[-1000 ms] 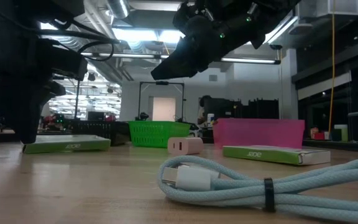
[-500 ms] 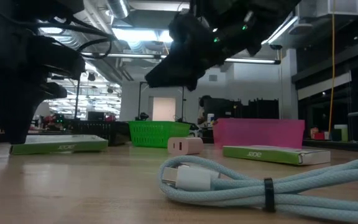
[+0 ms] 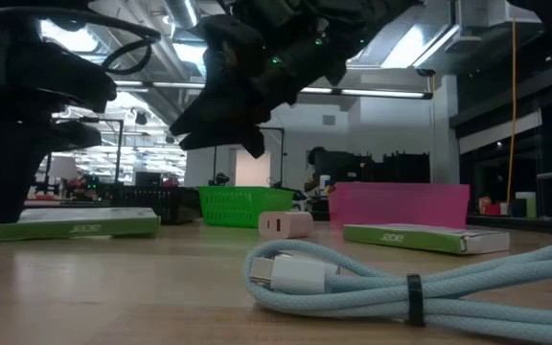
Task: Pick and place items into bin
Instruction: Put the left white box into the black bin
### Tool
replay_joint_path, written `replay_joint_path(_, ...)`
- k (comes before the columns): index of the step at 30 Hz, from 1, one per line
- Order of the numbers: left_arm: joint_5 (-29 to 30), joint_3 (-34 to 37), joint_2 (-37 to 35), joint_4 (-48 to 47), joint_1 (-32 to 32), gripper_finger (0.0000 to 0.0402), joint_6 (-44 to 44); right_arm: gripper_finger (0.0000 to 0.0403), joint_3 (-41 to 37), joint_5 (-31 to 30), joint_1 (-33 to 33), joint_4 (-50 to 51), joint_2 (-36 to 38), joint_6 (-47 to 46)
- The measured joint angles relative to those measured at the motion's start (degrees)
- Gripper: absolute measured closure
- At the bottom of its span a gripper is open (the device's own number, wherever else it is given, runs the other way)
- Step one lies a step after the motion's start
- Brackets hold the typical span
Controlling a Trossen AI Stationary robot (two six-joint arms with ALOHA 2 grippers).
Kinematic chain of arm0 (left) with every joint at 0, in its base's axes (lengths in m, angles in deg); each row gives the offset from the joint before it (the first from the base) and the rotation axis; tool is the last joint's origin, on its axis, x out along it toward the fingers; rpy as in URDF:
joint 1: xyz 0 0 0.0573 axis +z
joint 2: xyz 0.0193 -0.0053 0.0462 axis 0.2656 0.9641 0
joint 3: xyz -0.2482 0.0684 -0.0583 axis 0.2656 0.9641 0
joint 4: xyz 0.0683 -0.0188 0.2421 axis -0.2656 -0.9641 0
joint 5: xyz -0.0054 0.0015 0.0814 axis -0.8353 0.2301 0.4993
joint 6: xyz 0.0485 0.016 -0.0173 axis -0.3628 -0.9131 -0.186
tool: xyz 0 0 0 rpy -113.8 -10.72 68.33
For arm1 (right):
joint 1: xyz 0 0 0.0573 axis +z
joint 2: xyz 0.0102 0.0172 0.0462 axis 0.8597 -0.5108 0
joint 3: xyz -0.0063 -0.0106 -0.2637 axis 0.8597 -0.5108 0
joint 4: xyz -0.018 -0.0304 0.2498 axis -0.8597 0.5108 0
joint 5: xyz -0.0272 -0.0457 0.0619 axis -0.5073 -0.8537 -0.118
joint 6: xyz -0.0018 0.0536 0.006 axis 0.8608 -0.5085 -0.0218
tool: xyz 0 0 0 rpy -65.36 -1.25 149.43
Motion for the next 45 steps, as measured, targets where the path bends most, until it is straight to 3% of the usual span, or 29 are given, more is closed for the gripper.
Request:
replay_joint_path(5, 1.5, 0.0, 0.0, -0.1, -1.1, 0.0400, -2.4, 0.0273, 1.9, 0.0, 0.0, 0.0, -1.6, -3.1)
replay_joint_path(20, 2.7, 0.0, 0.0, -2.0, -1.4, 0.0400, -3.8, 0.0140, 2.1, 0.0, 0.7, -1.8, -4.5, -15.6)
replay_joint_path(32, 3.3, 0.0, 0.0, -2.3, -1.4, 0.0400, -4.0, 0.0131, 2.1, 0.0, 0.6, -4.7, -8.6, -22.2)
replay_joint_path(45, 4.4, 0.0, 0.0, -2.5, -1.4, 0.0400, -4.0, 0.0131, 2.1, 0.0, 0.3, -9.4, -9.7, -19.7)
